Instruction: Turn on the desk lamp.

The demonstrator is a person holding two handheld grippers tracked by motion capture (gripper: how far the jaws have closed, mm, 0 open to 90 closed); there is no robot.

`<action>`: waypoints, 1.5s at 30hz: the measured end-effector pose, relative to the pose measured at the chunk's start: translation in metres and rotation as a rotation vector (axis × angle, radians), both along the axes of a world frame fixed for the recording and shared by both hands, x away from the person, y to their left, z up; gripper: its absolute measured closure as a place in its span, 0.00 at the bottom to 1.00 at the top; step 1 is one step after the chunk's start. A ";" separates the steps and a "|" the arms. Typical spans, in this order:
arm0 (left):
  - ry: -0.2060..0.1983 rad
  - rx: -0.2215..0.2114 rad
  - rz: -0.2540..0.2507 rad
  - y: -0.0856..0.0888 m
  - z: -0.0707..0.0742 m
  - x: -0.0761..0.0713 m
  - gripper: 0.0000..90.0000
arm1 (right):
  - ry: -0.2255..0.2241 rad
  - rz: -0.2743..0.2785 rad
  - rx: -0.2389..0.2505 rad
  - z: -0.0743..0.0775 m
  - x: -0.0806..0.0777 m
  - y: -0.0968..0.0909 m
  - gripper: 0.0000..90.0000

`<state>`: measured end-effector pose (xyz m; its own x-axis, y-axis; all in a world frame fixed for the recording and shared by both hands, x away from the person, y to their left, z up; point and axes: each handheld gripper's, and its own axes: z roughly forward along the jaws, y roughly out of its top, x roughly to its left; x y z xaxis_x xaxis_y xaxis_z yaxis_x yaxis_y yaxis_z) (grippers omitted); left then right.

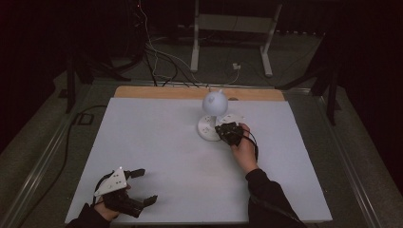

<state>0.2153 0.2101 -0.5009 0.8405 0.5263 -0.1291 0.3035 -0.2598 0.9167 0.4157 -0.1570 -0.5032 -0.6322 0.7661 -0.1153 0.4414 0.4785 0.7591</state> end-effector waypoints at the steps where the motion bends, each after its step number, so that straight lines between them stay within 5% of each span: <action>1: -0.001 0.001 -0.001 0.000 0.000 0.000 0.00 | -0.004 -0.003 -0.004 0.000 0.000 0.001 1.00; 28: -0.003 0.001 -0.001 0.001 0.000 -0.002 0.00 | -0.031 0.002 0.071 -0.008 -0.002 -0.007 1.00; 30: -0.002 0.000 -0.001 0.001 0.000 -0.001 0.00 | 0.000 -0.010 0.089 -0.005 0.000 -0.006 1.00; 41: -0.002 -0.003 0.000 0.001 0.001 -0.001 0.00 | -0.037 0.015 0.153 0.027 -0.010 0.000 1.00; 45: -0.002 -0.005 0.000 0.001 0.001 -0.001 0.00 | -0.023 0.015 0.172 0.032 -0.013 -0.002 0.91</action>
<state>0.2143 0.2114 -0.5002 0.8405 0.5260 -0.1302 0.3019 -0.2551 0.9186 0.4027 -0.1586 -0.4712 -0.6428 0.7660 0.0022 0.4166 0.3471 0.8402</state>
